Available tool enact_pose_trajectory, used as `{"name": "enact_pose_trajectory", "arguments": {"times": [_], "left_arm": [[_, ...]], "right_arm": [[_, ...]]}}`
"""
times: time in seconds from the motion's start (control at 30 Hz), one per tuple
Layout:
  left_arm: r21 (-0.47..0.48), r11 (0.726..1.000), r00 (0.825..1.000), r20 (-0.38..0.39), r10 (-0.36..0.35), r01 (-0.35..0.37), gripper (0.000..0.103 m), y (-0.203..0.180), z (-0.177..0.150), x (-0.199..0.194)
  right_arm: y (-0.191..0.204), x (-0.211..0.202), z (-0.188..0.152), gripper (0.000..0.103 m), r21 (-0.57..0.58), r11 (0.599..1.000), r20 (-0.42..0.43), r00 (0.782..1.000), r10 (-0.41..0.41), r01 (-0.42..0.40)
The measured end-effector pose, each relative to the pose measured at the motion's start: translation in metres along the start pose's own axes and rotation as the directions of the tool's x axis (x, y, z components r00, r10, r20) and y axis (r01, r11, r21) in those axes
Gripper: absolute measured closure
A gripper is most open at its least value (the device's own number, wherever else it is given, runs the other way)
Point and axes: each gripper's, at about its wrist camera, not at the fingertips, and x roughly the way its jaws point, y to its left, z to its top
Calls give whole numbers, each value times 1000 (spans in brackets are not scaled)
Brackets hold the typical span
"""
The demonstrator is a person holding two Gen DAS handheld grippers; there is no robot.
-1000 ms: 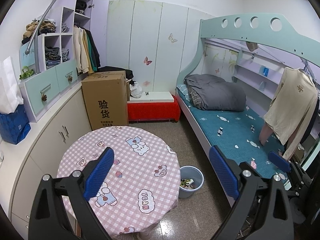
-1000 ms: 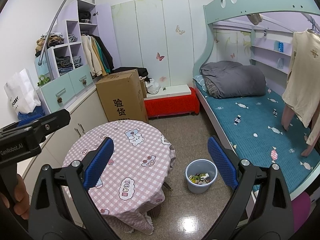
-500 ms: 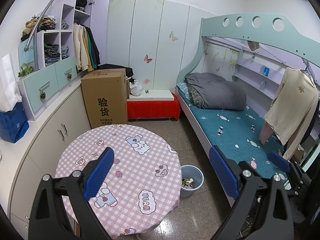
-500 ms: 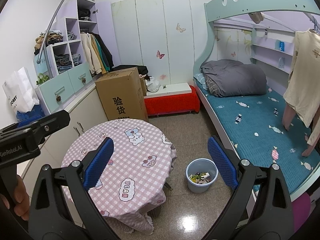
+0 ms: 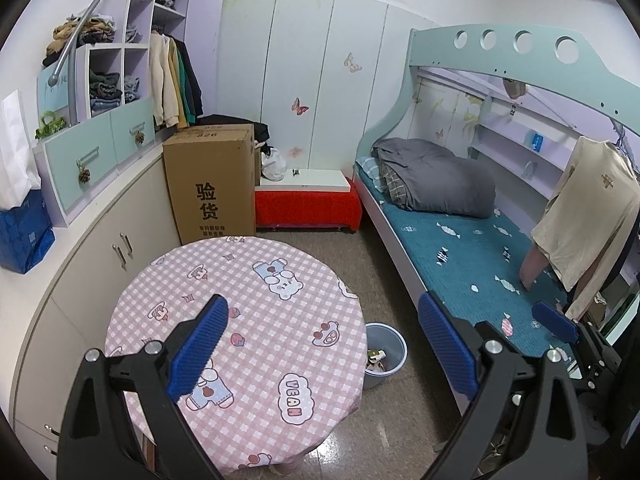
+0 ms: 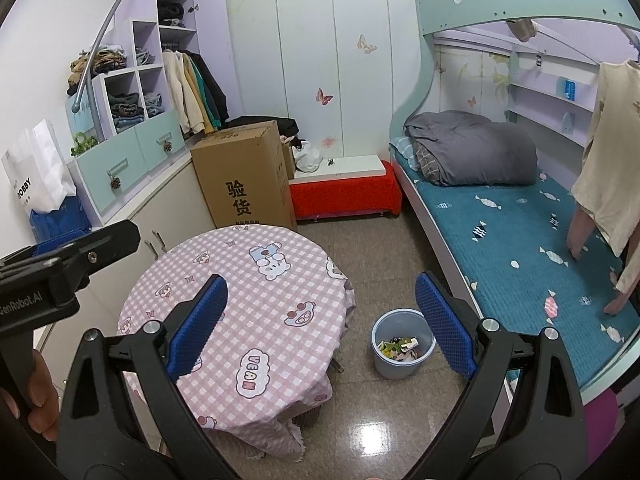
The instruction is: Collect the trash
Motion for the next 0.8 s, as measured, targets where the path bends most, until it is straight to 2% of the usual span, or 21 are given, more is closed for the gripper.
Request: {"name": "enact_pose_trajectory", "arguments": {"times": [0.8], "left_arm": [[-13,1000,1000,-17,2,-2,9,7,3,13]], "right_arm": [[5,18,8,10,-27,1000,-17,1000,3,-3]]}}
